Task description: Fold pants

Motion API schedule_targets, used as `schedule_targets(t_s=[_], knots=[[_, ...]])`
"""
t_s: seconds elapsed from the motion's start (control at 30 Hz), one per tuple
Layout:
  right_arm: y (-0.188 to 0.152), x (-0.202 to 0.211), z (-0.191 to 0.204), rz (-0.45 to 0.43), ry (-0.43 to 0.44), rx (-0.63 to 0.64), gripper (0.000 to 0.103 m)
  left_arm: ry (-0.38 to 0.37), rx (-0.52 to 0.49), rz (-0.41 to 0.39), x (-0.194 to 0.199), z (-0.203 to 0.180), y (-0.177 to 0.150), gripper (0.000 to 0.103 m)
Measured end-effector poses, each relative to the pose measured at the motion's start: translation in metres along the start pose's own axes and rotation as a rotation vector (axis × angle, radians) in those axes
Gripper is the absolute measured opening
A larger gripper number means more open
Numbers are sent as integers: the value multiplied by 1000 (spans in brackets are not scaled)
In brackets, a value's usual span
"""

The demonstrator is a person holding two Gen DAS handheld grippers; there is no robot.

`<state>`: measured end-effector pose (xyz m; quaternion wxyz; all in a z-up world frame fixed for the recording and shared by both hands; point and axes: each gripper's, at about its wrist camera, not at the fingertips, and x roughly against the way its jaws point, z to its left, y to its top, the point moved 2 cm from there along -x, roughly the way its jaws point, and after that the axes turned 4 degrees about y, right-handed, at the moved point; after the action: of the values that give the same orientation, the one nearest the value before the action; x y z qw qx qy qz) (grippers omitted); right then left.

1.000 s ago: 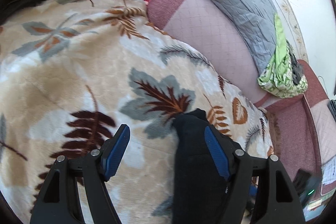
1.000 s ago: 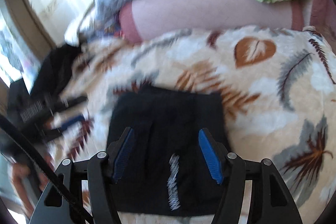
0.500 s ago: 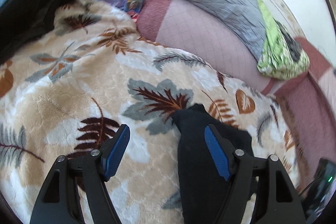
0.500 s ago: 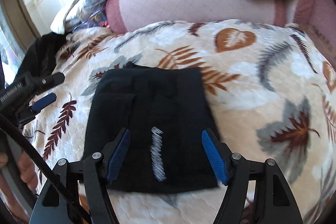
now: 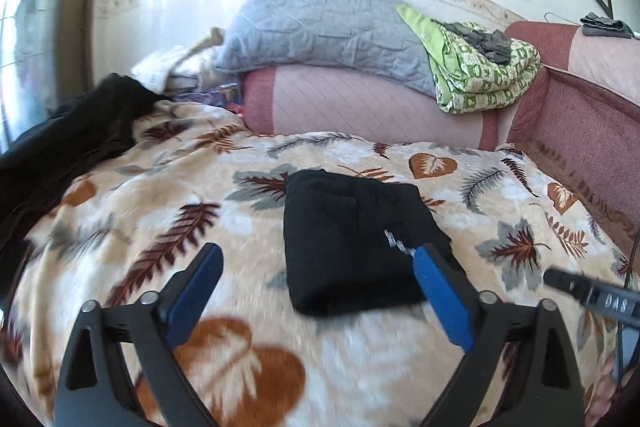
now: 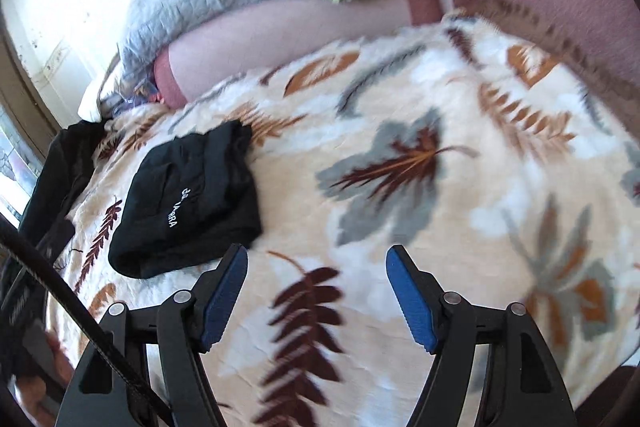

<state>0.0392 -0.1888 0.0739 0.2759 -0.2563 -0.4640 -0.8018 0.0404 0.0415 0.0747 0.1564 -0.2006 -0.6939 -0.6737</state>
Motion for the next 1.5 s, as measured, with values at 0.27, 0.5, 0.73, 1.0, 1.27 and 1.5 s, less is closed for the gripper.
schedule_targets(t_s=[0.27,0.5,0.73,1.0,1.27,1.5], knots=[[-26,31,-17,-139,-42,107,80,79,-9,-58,81,-18,-19,103],[-48,31,-14,-159,-6,149,80,106,10,-112,120,-29,12,103],[-62,41,13,-178,65,239,84,49,75,44,103,-27,11,103],[-80,32,32,-131,77,311,86,71,43,166,90,-35,-13,103],[-85,24,29,-100,47,299,87,139,-72,270,72,-51,-35,103],[-90,18,33,-84,34,323,88,170,-152,358,56,-58,-57,103]])
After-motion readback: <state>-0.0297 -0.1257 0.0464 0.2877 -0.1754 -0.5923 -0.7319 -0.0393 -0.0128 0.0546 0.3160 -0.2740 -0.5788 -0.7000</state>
